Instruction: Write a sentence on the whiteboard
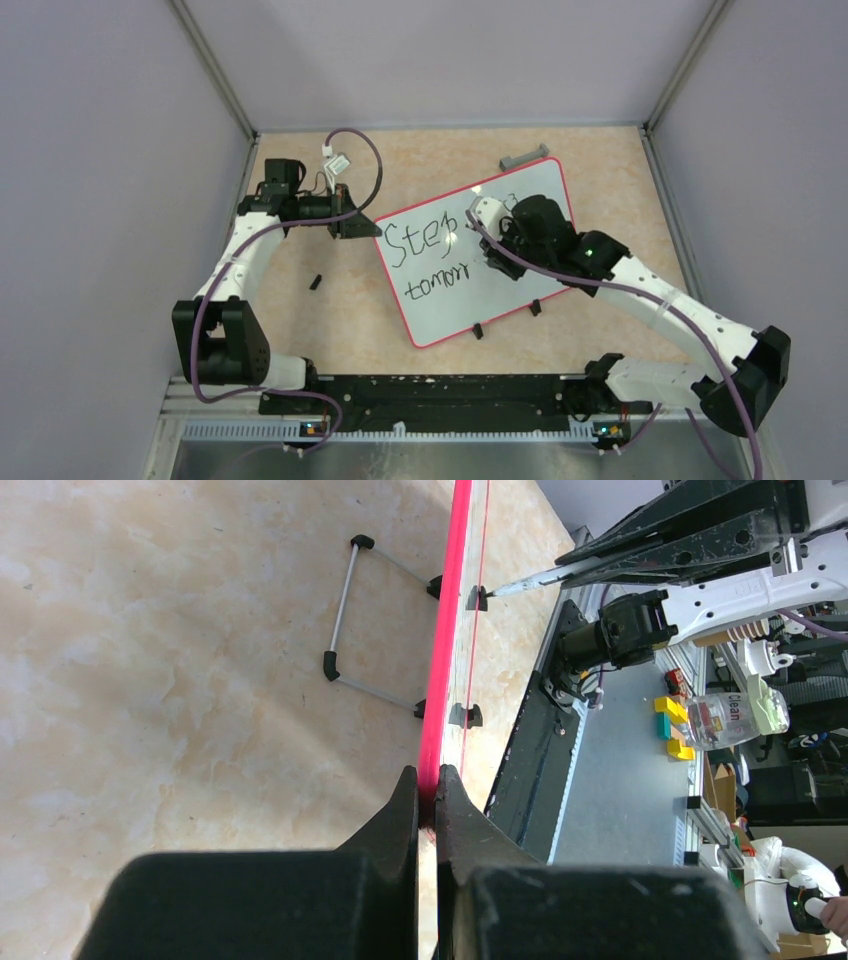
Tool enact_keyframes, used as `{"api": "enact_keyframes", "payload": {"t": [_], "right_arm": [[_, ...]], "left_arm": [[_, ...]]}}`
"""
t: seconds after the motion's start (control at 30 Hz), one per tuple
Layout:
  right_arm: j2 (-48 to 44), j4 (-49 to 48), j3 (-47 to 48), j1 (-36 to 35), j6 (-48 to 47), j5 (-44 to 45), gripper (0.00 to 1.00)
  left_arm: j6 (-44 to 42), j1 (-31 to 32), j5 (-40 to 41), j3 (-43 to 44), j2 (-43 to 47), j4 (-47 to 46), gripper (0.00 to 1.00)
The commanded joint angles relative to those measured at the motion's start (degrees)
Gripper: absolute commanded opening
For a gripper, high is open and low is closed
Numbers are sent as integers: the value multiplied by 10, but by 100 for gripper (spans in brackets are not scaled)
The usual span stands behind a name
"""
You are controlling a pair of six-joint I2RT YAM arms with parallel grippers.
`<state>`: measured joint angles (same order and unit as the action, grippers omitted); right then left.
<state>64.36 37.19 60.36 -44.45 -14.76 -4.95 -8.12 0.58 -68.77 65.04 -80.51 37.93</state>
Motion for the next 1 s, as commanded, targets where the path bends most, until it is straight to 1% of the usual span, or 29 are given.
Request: {"api": "enact_keyframes", "payload": {"t": [0.0,0.33,0.73,0.97], "right_arm": [[12,-30,3,6,6,16,0],[30,-40,0,6,2,10,0],[20,-25,-33,6,-5,-8,0],[9,-11,-35,6,-16,27,0]], "left_arm": [[-20,6,18,3,-1,3,0],[-23,6,18,2,-3,3,0],[-25,6,19,0,-4,3,0],[-24,6,19,-1,-3,3,0]]}}
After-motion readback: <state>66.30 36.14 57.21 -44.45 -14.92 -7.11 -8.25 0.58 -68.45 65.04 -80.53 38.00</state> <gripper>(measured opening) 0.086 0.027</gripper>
